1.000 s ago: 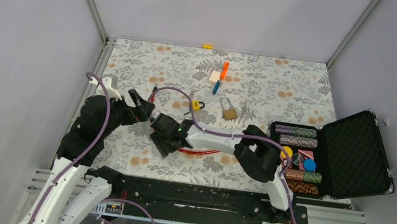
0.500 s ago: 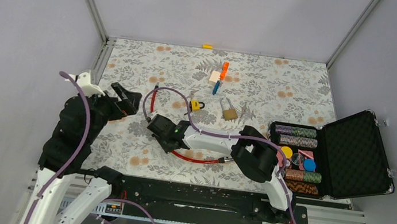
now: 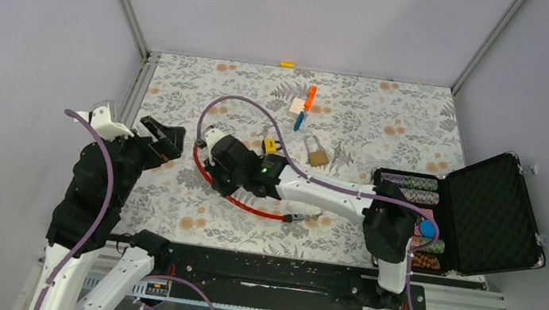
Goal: Lock with the key
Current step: Pick up the lock from the center of the board.
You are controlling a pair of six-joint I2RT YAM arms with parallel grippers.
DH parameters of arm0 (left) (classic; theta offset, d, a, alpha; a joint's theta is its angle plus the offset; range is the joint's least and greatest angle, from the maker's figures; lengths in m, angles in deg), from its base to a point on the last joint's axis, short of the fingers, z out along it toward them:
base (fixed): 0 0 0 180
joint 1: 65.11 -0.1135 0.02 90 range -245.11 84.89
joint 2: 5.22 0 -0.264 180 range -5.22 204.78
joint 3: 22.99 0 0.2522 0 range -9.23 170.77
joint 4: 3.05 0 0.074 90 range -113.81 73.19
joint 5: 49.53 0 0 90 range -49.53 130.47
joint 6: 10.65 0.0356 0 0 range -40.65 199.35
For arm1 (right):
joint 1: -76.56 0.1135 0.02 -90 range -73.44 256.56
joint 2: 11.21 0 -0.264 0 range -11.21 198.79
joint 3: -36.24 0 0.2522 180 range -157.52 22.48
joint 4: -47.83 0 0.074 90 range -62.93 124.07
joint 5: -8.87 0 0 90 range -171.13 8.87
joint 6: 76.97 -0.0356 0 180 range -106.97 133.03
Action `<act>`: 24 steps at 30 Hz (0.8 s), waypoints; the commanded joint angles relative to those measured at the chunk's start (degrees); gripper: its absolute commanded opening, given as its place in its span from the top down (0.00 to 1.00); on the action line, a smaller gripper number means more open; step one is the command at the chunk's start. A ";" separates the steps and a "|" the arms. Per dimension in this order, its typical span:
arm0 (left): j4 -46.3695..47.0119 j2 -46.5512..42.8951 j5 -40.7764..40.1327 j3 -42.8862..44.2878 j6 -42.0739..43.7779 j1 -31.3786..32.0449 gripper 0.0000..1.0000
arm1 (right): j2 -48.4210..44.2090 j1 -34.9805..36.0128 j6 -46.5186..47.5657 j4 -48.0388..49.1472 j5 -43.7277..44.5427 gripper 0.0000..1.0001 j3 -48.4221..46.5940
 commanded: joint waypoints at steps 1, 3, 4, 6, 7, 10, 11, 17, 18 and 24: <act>1.25 -1.03 -3.00 -2.86 -3.74 -0.07 0.01 | -5.31 -1.80 -2.40 5.57 -5.25 1.00 -1.03; 1.18 -0.72 -2.71 -5.58 -6.36 0.00 0.01 | -6.65 -2.19 -3.84 7.86 -5.56 1.00 0.90; 1.21 -0.46 -2.78 -7.32 -7.99 -0.02 0.01 | -7.21 -2.32 -4.72 8.77 -5.70 1.00 1.73; 2.14 0.19 -2.03 -10.90 -11.03 0.00 0.01 | -8.60 -2.78 -6.31 10.89 -6.52 1.00 3.52; 3.08 0.78 -1.08 -12.56 -12.82 -0.04 0.01 | -9.14 -2.92 -7.05 11.89 -6.57 1.00 4.30; 6.49 3.04 2.68 -16.27 -15.81 0.01 0.01 | -10.32 -3.36 -8.61 13.45 -7.01 1.00 5.61; 7.75 4.39 3.80 -17.16 -16.49 -0.05 0.01 | -10.64 -3.54 -9.01 13.95 -7.29 1.00 6.00; 14.14 9.47 8.32 -21.17 -21.47 -0.13 0.03 | -12.92 -4.07 -11.17 17.39 -9.05 1.00 8.76; 15.49 9.86 9.20 -22.10 -22.50 -0.16 0.05 | -13.21 -4.12 -11.50 17.59 -9.23 1.00 9.07; 23.79 11.97 13.58 -27.61 -28.46 -0.72 0.24 | -14.37 -4.58 -12.80 20.90 -10.33 1.00 10.86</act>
